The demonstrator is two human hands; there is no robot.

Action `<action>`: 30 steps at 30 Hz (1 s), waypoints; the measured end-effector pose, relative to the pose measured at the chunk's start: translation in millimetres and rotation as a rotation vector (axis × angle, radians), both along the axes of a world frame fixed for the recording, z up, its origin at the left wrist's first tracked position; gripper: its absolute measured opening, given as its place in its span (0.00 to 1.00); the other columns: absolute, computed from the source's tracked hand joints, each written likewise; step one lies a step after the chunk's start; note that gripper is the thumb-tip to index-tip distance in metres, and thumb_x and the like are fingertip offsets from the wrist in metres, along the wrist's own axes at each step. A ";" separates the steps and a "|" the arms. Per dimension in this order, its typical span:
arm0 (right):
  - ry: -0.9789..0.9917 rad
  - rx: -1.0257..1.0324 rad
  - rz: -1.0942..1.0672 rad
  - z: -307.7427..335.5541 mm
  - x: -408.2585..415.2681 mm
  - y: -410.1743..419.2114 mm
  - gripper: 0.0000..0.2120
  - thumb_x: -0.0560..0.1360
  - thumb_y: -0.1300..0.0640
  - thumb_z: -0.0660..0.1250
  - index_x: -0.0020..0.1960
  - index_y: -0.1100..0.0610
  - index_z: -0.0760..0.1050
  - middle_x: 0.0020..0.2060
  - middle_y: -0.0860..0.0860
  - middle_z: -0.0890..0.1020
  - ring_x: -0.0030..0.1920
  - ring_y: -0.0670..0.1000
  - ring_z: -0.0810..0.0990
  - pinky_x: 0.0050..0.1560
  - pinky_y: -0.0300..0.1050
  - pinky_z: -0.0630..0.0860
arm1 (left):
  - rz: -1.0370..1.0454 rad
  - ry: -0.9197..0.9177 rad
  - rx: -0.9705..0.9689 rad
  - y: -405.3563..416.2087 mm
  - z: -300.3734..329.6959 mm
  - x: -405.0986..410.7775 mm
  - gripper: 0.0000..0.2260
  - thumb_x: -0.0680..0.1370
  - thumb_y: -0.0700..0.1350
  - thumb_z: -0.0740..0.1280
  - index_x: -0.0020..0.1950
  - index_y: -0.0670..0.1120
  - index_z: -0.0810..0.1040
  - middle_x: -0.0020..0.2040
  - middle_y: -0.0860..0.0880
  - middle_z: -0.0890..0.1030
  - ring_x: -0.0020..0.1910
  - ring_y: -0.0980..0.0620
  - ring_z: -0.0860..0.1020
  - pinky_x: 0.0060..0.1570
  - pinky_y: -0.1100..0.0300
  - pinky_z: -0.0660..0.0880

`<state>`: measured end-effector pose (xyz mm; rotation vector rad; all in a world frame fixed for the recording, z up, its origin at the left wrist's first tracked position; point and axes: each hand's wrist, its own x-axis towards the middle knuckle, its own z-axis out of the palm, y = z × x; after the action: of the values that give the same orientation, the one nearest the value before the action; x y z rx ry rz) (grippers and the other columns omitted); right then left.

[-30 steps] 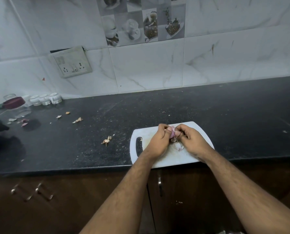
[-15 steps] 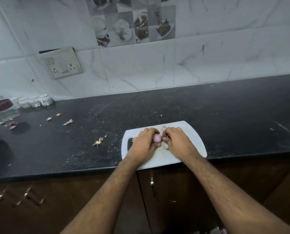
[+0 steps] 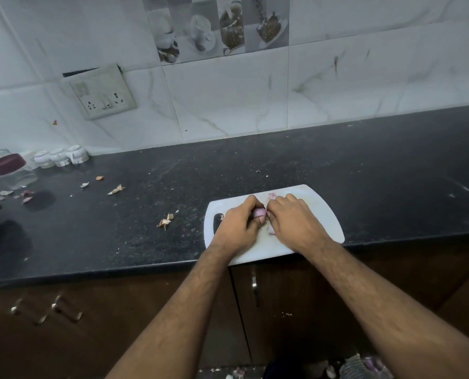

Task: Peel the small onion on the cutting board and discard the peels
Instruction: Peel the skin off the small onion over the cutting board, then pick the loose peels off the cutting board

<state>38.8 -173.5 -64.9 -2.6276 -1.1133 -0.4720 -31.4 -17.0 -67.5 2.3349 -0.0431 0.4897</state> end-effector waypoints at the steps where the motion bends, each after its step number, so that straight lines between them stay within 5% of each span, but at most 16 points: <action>1: 0.005 -0.012 -0.001 1.0 -0.4 0.1 0.12 0.83 0.52 0.57 0.57 0.56 0.77 0.62 0.53 0.81 0.58 0.57 0.75 0.57 0.52 0.69 | -0.014 -0.002 0.003 0.1 0.4 -0.7 0.05 0.81 0.40 0.67 0.57 0.44 0.77 0.49 0.51 0.85 0.49 0.55 0.81 0.51 0.68 0.75; 4: 0.047 -0.024 -0.014 3.1 -0.2 -0.9 0.13 0.83 0.51 0.56 0.55 0.55 0.77 0.55 0.51 0.83 0.55 0.55 0.74 0.55 0.51 0.67 | -0.061 -0.003 0.004 -1.6 1.3 -1.1 0.07 0.81 0.37 0.67 0.58 0.44 0.77 0.51 0.49 0.86 0.51 0.55 0.82 0.55 0.68 0.75; 8: 0.093 -0.013 -0.039 4.6 -0.3 1.8 0.13 0.83 0.53 0.56 0.56 0.56 0.77 0.57 0.52 0.82 0.58 0.56 0.74 0.56 0.52 0.67 | -0.057 0.006 -0.012 -3.3 2.2 1.1 0.05 0.81 0.38 0.67 0.56 0.45 0.77 0.49 0.49 0.86 0.51 0.52 0.83 0.54 0.64 0.77; 11: 0.134 0.049 -0.154 3.7 5.6 0.6 0.13 0.83 0.54 0.56 0.59 0.56 0.77 0.56 0.52 0.81 0.58 0.56 0.73 0.56 0.51 0.67 | -0.037 -0.006 0.022 -3.1 1.0 0.1 0.03 0.80 0.36 0.66 0.51 0.44 0.76 0.43 0.51 0.83 0.45 0.53 0.81 0.47 0.59 0.77; 13: 0.183 0.103 -0.228 3.9 12.7 -2.8 0.13 0.83 0.55 0.55 0.59 0.57 0.77 0.54 0.53 0.81 0.57 0.57 0.73 0.54 0.52 0.67 | -0.002 -0.012 0.069 -3.5 -0.5 -3.2 0.05 0.79 0.35 0.65 0.48 0.44 0.76 0.39 0.55 0.79 0.39 0.58 0.77 0.42 0.63 0.71; 18: 0.212 0.154 -0.182 1.5 12.9 -1.2 0.12 0.85 0.54 0.56 0.56 0.56 0.77 0.50 0.53 0.81 0.50 0.53 0.71 0.50 0.50 0.68 | 0.072 0.042 -0.038 -0.8 3.7 0.6 0.07 0.84 0.41 0.62 0.52 0.43 0.80 0.47 0.50 0.84 0.48 0.54 0.79 0.46 0.74 0.69; 22: 0.245 0.279 -0.105 -1.8 13.9 -5.8 0.10 0.84 0.54 0.60 0.56 0.54 0.80 0.47 0.49 0.77 0.53 0.52 0.72 0.49 0.46 0.69 | 0.099 0.079 -0.289 0.1 4.2 -1.5 0.16 0.88 0.49 0.56 0.55 0.43 0.81 0.39 0.53 0.81 0.42 0.60 0.78 0.48 0.70 0.73; 26: 0.241 0.343 -0.034 -1.7 12.1 -8.5 0.10 0.82 0.54 0.63 0.57 0.50 0.82 0.48 0.46 0.77 0.55 0.50 0.72 0.54 0.48 0.73 | 0.118 0.103 -0.610 4.7 3.8 4.2 0.22 0.87 0.56 0.53 0.56 0.44 0.81 0.56 0.44 0.86 0.53 0.52 0.82 0.57 0.58 0.79; 30: 0.315 0.515 -0.074 1.0 12.1 -11.5 0.12 0.83 0.55 0.62 0.61 0.53 0.80 0.54 0.48 0.75 0.59 0.50 0.74 0.58 0.44 0.72 | 0.082 0.083 -0.905 3.5 9.9 1.5 0.23 0.88 0.54 0.50 0.53 0.43 0.81 0.58 0.40 0.82 0.58 0.47 0.78 0.68 0.50 0.73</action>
<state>50.9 -185.0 -63.9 -2.1944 -0.6861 -0.2930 -29.9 -13.5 -57.6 1.4662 0.2634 0.3463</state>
